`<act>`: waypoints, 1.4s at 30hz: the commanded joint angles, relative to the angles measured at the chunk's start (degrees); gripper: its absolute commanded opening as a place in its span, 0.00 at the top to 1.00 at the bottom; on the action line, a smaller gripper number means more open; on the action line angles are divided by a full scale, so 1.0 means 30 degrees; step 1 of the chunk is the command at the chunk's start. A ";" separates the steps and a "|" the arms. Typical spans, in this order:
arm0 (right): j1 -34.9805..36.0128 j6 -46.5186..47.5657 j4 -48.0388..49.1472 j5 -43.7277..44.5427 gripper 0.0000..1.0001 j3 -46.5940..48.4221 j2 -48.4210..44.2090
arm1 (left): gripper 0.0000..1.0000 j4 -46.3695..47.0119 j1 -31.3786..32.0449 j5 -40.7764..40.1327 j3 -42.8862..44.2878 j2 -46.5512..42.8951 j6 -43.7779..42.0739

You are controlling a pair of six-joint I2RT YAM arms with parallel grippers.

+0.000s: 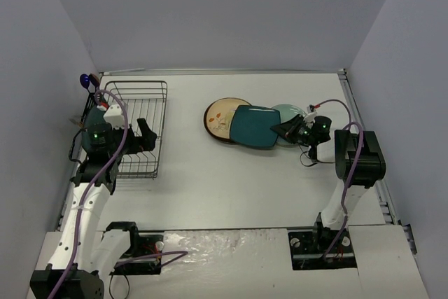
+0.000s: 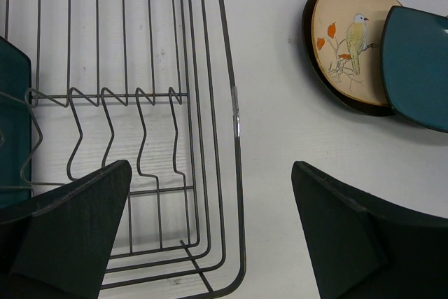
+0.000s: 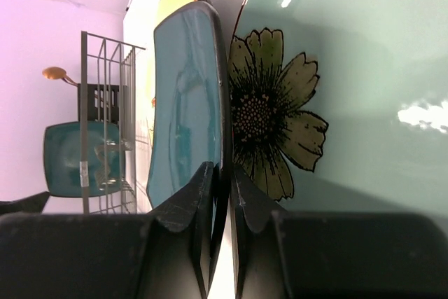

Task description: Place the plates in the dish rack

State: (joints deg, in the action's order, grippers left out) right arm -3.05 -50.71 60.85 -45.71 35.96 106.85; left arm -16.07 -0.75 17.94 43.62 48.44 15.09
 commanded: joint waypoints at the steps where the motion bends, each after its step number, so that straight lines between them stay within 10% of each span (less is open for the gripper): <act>1: -0.0126 -0.1315 0.3574 -0.1614 1.00 -0.0179 -0.1117 | 0.03 0.1193 0.0046 0.0374 0.0960 -0.0005 0.0159; 10: -0.0055 -0.7878 1.0389 -0.2947 1.00 -0.0453 -0.2948 | 0.03 0.0028 0.1495 0.2064 0.3463 0.0879 0.2044; 32: 0.4411 -0.8341 0.7753 -0.1824 1.00 0.0542 -0.9140 | 0.03 0.3939 0.8176 0.1871 0.7577 0.6326 1.0713; 42: 0.4710 -0.8388 0.7935 -0.1814 1.00 0.0347 -0.9395 | 0.19 0.3876 0.9489 0.1814 0.8020 0.8234 1.1491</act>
State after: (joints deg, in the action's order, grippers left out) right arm 10.87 -73.47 67.02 -50.87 33.15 83.58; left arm -8.01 26.72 23.51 63.92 72.87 48.11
